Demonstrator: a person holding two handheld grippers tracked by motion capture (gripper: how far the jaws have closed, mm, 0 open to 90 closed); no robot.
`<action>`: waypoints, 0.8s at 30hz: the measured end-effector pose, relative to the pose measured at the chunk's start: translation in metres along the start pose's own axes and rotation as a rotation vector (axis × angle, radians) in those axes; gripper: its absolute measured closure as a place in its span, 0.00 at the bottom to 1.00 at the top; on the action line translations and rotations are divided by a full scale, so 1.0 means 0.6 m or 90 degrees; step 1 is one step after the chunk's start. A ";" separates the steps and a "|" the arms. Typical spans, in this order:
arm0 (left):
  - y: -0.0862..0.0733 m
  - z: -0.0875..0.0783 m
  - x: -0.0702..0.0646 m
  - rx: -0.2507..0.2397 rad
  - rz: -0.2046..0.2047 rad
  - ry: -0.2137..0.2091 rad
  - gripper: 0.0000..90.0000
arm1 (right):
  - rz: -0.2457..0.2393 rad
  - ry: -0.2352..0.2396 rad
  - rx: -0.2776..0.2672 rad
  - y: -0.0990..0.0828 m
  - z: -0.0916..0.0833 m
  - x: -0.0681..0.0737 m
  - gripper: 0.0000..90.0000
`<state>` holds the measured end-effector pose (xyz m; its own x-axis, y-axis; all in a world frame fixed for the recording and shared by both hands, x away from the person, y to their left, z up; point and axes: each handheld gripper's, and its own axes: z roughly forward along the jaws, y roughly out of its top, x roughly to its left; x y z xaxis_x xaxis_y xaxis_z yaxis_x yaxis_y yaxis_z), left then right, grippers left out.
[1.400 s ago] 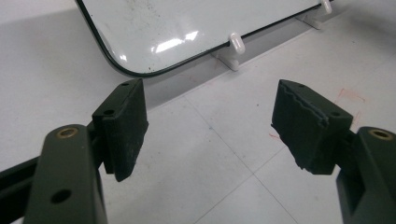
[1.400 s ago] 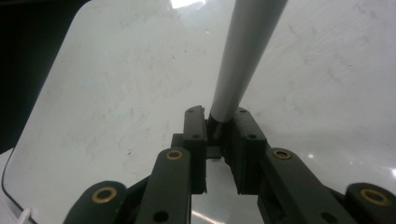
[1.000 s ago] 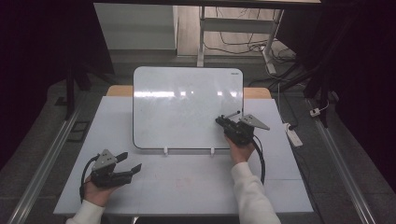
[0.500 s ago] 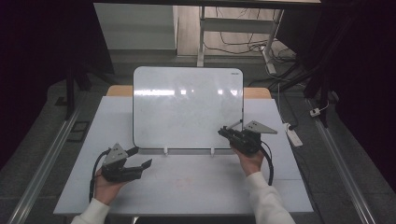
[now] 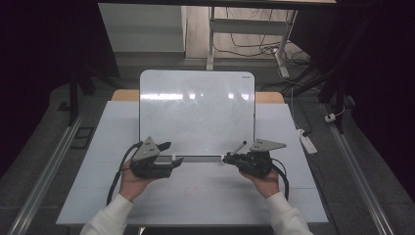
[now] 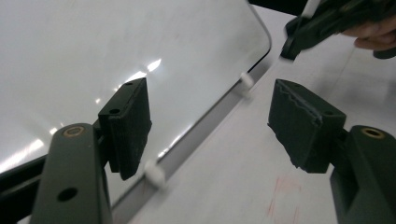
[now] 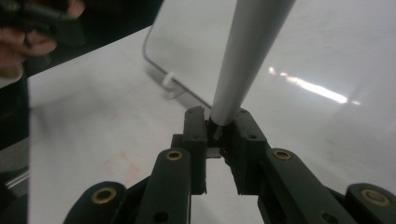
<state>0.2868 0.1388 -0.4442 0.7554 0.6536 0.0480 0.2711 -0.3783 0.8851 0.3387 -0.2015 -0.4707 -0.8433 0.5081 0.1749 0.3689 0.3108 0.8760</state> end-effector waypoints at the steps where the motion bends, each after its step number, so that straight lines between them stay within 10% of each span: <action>1: 0.013 0.004 -0.005 -0.008 0.012 -0.007 0.34 | -0.006 0.005 0.006 0.001 0.003 0.004 0.86; 8: 0.061 0.032 -0.026 -0.046 0.022 -0.066 0.35 | -0.023 0.038 0.018 0.005 0.021 0.026 0.86; 24: 0.068 0.076 -0.027 -0.024 0.006 -0.145 0.43 | -0.082 0.114 0.063 0.007 0.059 0.066 0.86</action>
<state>0.3127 0.0830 -0.4302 0.8739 0.4840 -0.0455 0.2441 -0.3559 0.9021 0.3209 -0.1520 -0.4758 -0.9386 0.3109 0.1497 0.2830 0.4451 0.8496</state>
